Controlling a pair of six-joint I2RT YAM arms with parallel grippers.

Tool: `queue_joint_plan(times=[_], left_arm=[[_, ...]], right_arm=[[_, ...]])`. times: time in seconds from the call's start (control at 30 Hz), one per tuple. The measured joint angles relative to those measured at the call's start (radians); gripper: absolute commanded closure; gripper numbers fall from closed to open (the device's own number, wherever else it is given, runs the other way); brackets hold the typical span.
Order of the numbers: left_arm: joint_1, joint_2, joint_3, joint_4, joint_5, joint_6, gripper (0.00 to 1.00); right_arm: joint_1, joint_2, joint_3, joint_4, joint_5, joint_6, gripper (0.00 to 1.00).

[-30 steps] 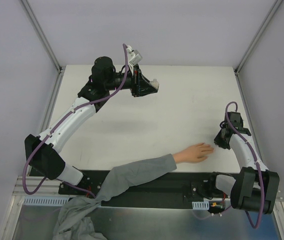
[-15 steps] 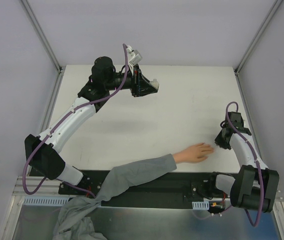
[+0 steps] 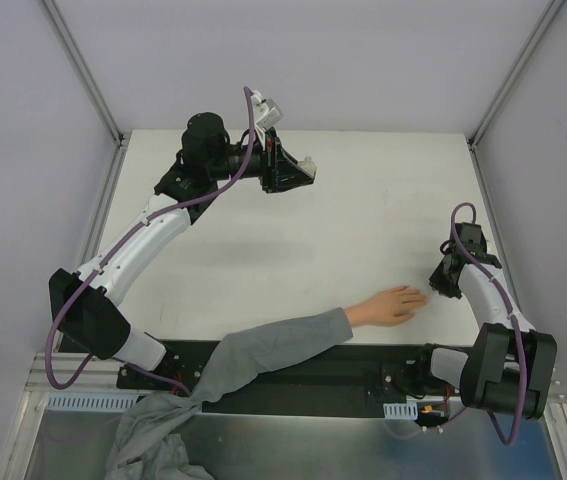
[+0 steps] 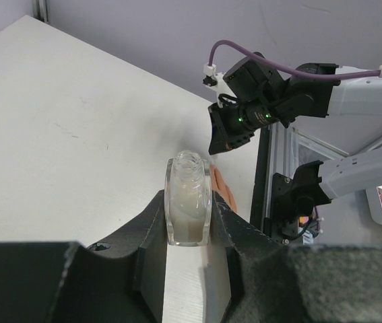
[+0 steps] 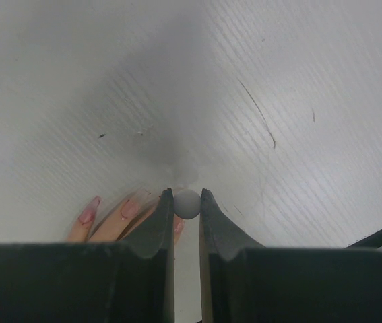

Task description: Paint the nails

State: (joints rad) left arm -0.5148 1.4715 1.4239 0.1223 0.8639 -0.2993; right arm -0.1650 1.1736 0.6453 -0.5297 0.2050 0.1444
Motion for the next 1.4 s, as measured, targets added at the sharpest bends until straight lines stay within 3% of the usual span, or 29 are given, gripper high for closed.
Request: queue_joint_plan(times=[1.4], left_arm=[[0.000,0.000,0.000,0.000,0.000,0.000,1.00]], right_arm=[[0.050,-0.057,0.002,-0.061,-0.030,0.005,1.00]])
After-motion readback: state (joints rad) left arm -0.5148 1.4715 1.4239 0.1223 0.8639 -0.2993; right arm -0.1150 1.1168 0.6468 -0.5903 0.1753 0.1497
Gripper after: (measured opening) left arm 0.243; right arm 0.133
